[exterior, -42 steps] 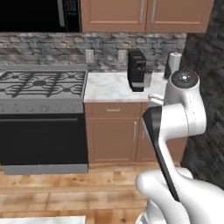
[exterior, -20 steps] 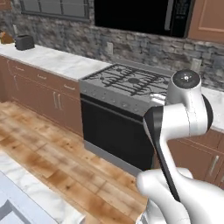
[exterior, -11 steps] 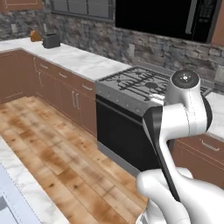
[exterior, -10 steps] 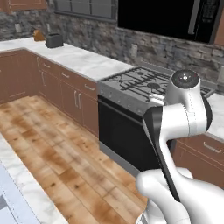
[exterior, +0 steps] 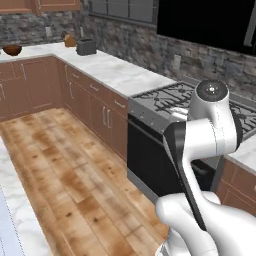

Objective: Pick the egg and butter from the fridge and place them by the bowl for mixing.

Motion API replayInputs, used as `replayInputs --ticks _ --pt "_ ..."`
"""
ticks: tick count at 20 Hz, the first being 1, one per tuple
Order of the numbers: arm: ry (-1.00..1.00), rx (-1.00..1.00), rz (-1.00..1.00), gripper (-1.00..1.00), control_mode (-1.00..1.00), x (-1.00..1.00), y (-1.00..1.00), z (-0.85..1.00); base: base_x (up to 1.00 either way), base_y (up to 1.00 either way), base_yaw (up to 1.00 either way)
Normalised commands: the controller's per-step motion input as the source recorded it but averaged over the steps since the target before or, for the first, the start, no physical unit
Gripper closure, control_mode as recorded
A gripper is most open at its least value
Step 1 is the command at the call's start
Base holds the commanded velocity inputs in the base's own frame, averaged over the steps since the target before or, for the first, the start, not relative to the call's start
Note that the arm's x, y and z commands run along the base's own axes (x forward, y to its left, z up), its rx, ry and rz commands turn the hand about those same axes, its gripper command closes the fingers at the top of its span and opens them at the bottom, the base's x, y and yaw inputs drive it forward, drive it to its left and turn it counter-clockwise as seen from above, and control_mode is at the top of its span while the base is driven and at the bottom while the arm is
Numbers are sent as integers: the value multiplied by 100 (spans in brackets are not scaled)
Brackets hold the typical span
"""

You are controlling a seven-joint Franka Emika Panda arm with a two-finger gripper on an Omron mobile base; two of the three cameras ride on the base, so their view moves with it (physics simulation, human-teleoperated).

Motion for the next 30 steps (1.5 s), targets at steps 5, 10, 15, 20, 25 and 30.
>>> replayInputs --ticks 5,10,15,20,25,30 --pt "0 0 0 100 100 0 0 0 81 -8 21" --pt "0 0 0 100 100 0 0 0 81 -1 25" --pt "0 0 0 100 100 0 0 0 75 0 31" --pt "0 0 0 100 100 0 0 0 82 0 22" --pt "0 0 0 100 100 0 0 0 88 0 13" --pt "0 0 0 100 100 0 0 0 88 0 13"
